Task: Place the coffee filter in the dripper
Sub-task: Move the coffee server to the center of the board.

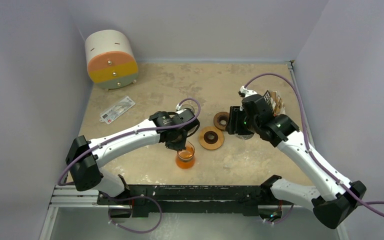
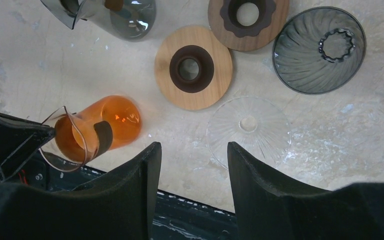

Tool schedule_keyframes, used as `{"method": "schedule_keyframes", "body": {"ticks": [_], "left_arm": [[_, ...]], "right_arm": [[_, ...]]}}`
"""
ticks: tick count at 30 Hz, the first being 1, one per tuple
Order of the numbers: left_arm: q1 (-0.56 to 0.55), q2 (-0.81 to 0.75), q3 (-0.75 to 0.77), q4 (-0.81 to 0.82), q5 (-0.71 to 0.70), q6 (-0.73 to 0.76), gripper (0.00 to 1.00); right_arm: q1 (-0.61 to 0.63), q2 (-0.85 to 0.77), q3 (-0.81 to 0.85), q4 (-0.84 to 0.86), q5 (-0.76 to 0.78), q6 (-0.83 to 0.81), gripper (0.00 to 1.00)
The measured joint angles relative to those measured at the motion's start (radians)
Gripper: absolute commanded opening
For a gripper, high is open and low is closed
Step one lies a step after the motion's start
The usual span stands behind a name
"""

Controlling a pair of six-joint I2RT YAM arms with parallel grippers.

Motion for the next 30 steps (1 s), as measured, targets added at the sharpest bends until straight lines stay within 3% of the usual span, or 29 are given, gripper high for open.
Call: {"method": "schedule_keyframes", "body": {"ticks": [8,22,30], "left_arm": [[-0.005,0.008,0.0,-0.005,-0.004,0.0,0.0],[-0.006,0.006,0.0,-0.023,-0.022,-0.008,0.41],[-0.006,-0.071,0.031,-0.04,-0.068,-0.006,0.47]], "right_arm": [[0.049,0.1,0.018,0.041,0.03,0.011,0.54],[0.085,0.254,0.022,0.133,0.034,0.03,0.54],[0.085,0.351,0.021,0.225,-0.035,0.061,0.54]]}}
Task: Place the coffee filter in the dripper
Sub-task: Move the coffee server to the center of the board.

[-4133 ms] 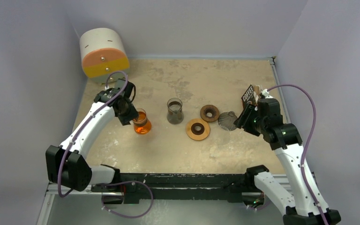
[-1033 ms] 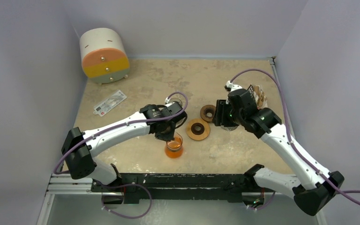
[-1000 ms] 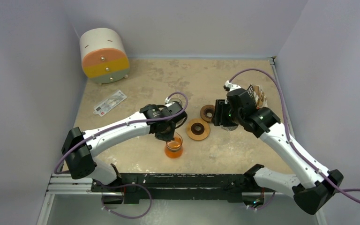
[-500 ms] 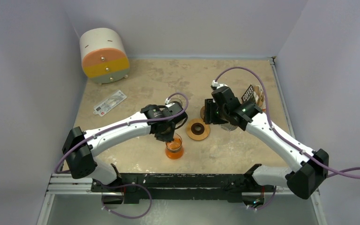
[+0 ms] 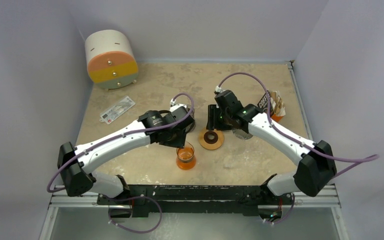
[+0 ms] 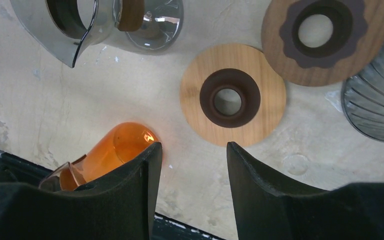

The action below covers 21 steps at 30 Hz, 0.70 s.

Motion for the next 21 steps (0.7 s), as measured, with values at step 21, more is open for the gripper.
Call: {"method": "schedule_keyframes", "body": {"ticks": [21], "left_arm": [[0.0,-0.183,0.009,-0.017,-0.119,0.007,0.58]], "right_arm": [[0.002,0.223,-0.015,0.125,-0.048,0.084,0.44]]}}
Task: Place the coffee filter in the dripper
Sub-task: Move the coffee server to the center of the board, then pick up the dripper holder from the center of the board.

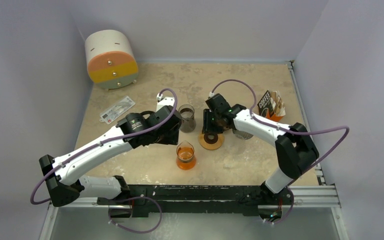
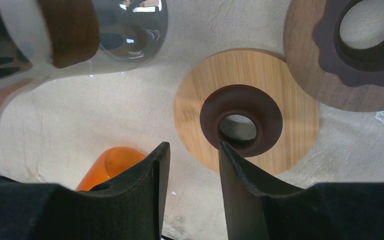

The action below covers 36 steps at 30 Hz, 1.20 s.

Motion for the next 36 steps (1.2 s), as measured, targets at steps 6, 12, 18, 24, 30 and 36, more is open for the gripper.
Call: {"method": "schedule_keyframes", "body": {"ticks": [6,12,18,24,30,36], "left_arm": [[0.0,0.001,0.0,-0.005,-0.002,0.0,0.61],[0.0,0.003,0.0,-0.005,-0.004,0.0,0.62],[0.0,0.013,0.0,-0.005,-0.004,0.0,0.62],[0.0,0.015,0.0,-0.005,-0.004,0.0,0.62],[0.0,0.015,0.0,-0.005,-0.004,0.0,0.62],[0.0,0.015,0.0,-0.005,-0.004,0.0,0.63]], "right_arm": [[0.0,0.043,-0.003,0.01,0.0,0.009,0.42],[0.0,0.071,-0.006,0.024,0.0,0.019,0.4],[0.0,0.096,-0.016,0.034,0.0,0.027,0.39],[0.0,0.102,-0.03,0.05,0.0,0.035,0.35],[0.0,0.102,-0.049,0.069,0.0,0.044,0.27],[0.0,0.102,-0.053,0.072,0.002,0.045,0.18]]}}
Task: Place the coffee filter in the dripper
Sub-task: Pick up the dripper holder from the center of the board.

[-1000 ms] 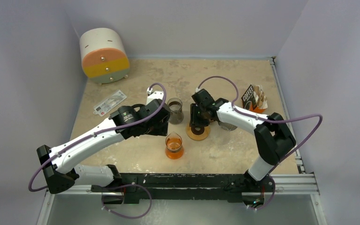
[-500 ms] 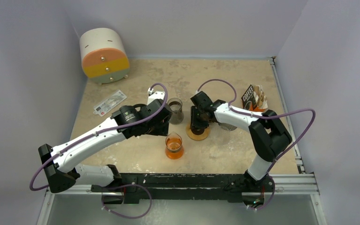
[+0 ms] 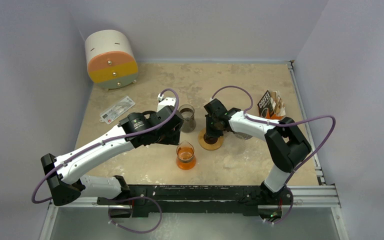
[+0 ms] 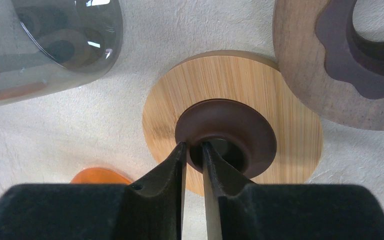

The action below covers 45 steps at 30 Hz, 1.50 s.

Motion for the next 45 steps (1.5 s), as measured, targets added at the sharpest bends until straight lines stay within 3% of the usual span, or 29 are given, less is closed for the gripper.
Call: {"method": "schedule_keyframes", "body": {"ticks": [6,22,45], "left_arm": [[0.0,0.0,0.0,0.0,0.0,0.0,0.63],[0.0,-0.01,0.0,-0.014,-0.008,0.0,0.63],[0.0,0.004,0.135,-0.014,-0.002,0.098,0.73]], "right_arm": [[-0.002,0.0,-0.005,0.004,0.0,0.0,0.0],[0.005,-0.016,-0.01,0.0,-0.013,0.001,0.0],[0.011,-0.323,-0.007,-0.1,-0.026,-0.026,0.0]]}}
